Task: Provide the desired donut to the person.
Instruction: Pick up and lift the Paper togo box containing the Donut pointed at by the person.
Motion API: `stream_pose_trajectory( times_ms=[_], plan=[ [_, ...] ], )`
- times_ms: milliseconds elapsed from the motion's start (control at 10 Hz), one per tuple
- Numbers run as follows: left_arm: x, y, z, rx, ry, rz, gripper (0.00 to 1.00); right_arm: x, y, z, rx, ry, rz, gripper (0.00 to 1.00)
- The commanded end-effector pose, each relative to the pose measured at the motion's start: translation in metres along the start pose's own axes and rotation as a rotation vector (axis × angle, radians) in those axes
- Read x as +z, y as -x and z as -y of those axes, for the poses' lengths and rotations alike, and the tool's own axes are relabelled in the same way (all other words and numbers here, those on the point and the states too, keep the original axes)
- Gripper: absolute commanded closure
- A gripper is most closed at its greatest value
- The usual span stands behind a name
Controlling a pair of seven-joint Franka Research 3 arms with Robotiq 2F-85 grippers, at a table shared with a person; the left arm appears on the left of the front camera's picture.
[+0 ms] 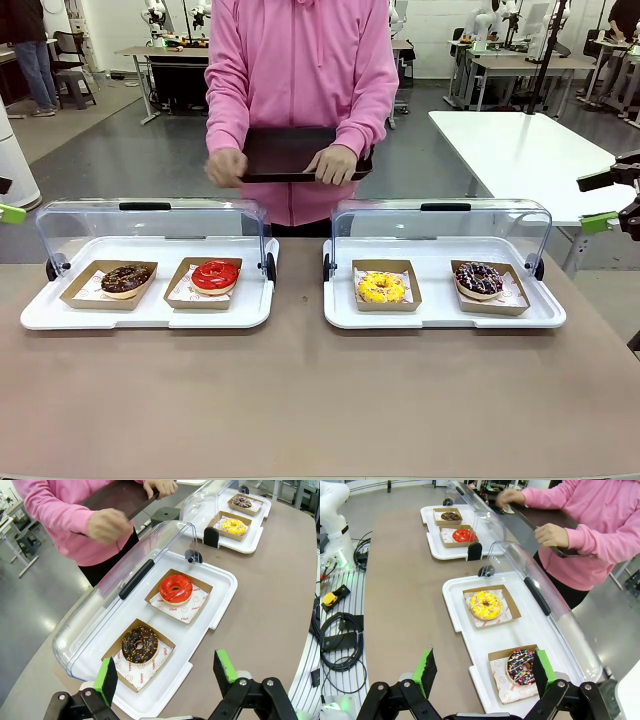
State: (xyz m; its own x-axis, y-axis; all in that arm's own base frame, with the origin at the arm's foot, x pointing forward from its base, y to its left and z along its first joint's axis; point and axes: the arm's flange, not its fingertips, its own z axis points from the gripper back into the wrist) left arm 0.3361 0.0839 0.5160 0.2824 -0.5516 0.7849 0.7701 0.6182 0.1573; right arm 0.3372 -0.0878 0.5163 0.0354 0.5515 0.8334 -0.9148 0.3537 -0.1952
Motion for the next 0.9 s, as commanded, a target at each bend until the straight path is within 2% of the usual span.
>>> stream_pose_trajectory(
  times_ms=[0,800],
  plan=[
    [-0.0006,0.0001,-0.0002,0.003,0.003,0.005,0.00,-0.0013,0.0011,0.0016,0.007,-0.003,0.011,0.00],
    [-0.0006,0.0001,-0.0002,0.003,0.003,0.005,0.00,-0.0013,0.0011,0.0016,0.007,-0.003,0.011,0.00]
  ],
)
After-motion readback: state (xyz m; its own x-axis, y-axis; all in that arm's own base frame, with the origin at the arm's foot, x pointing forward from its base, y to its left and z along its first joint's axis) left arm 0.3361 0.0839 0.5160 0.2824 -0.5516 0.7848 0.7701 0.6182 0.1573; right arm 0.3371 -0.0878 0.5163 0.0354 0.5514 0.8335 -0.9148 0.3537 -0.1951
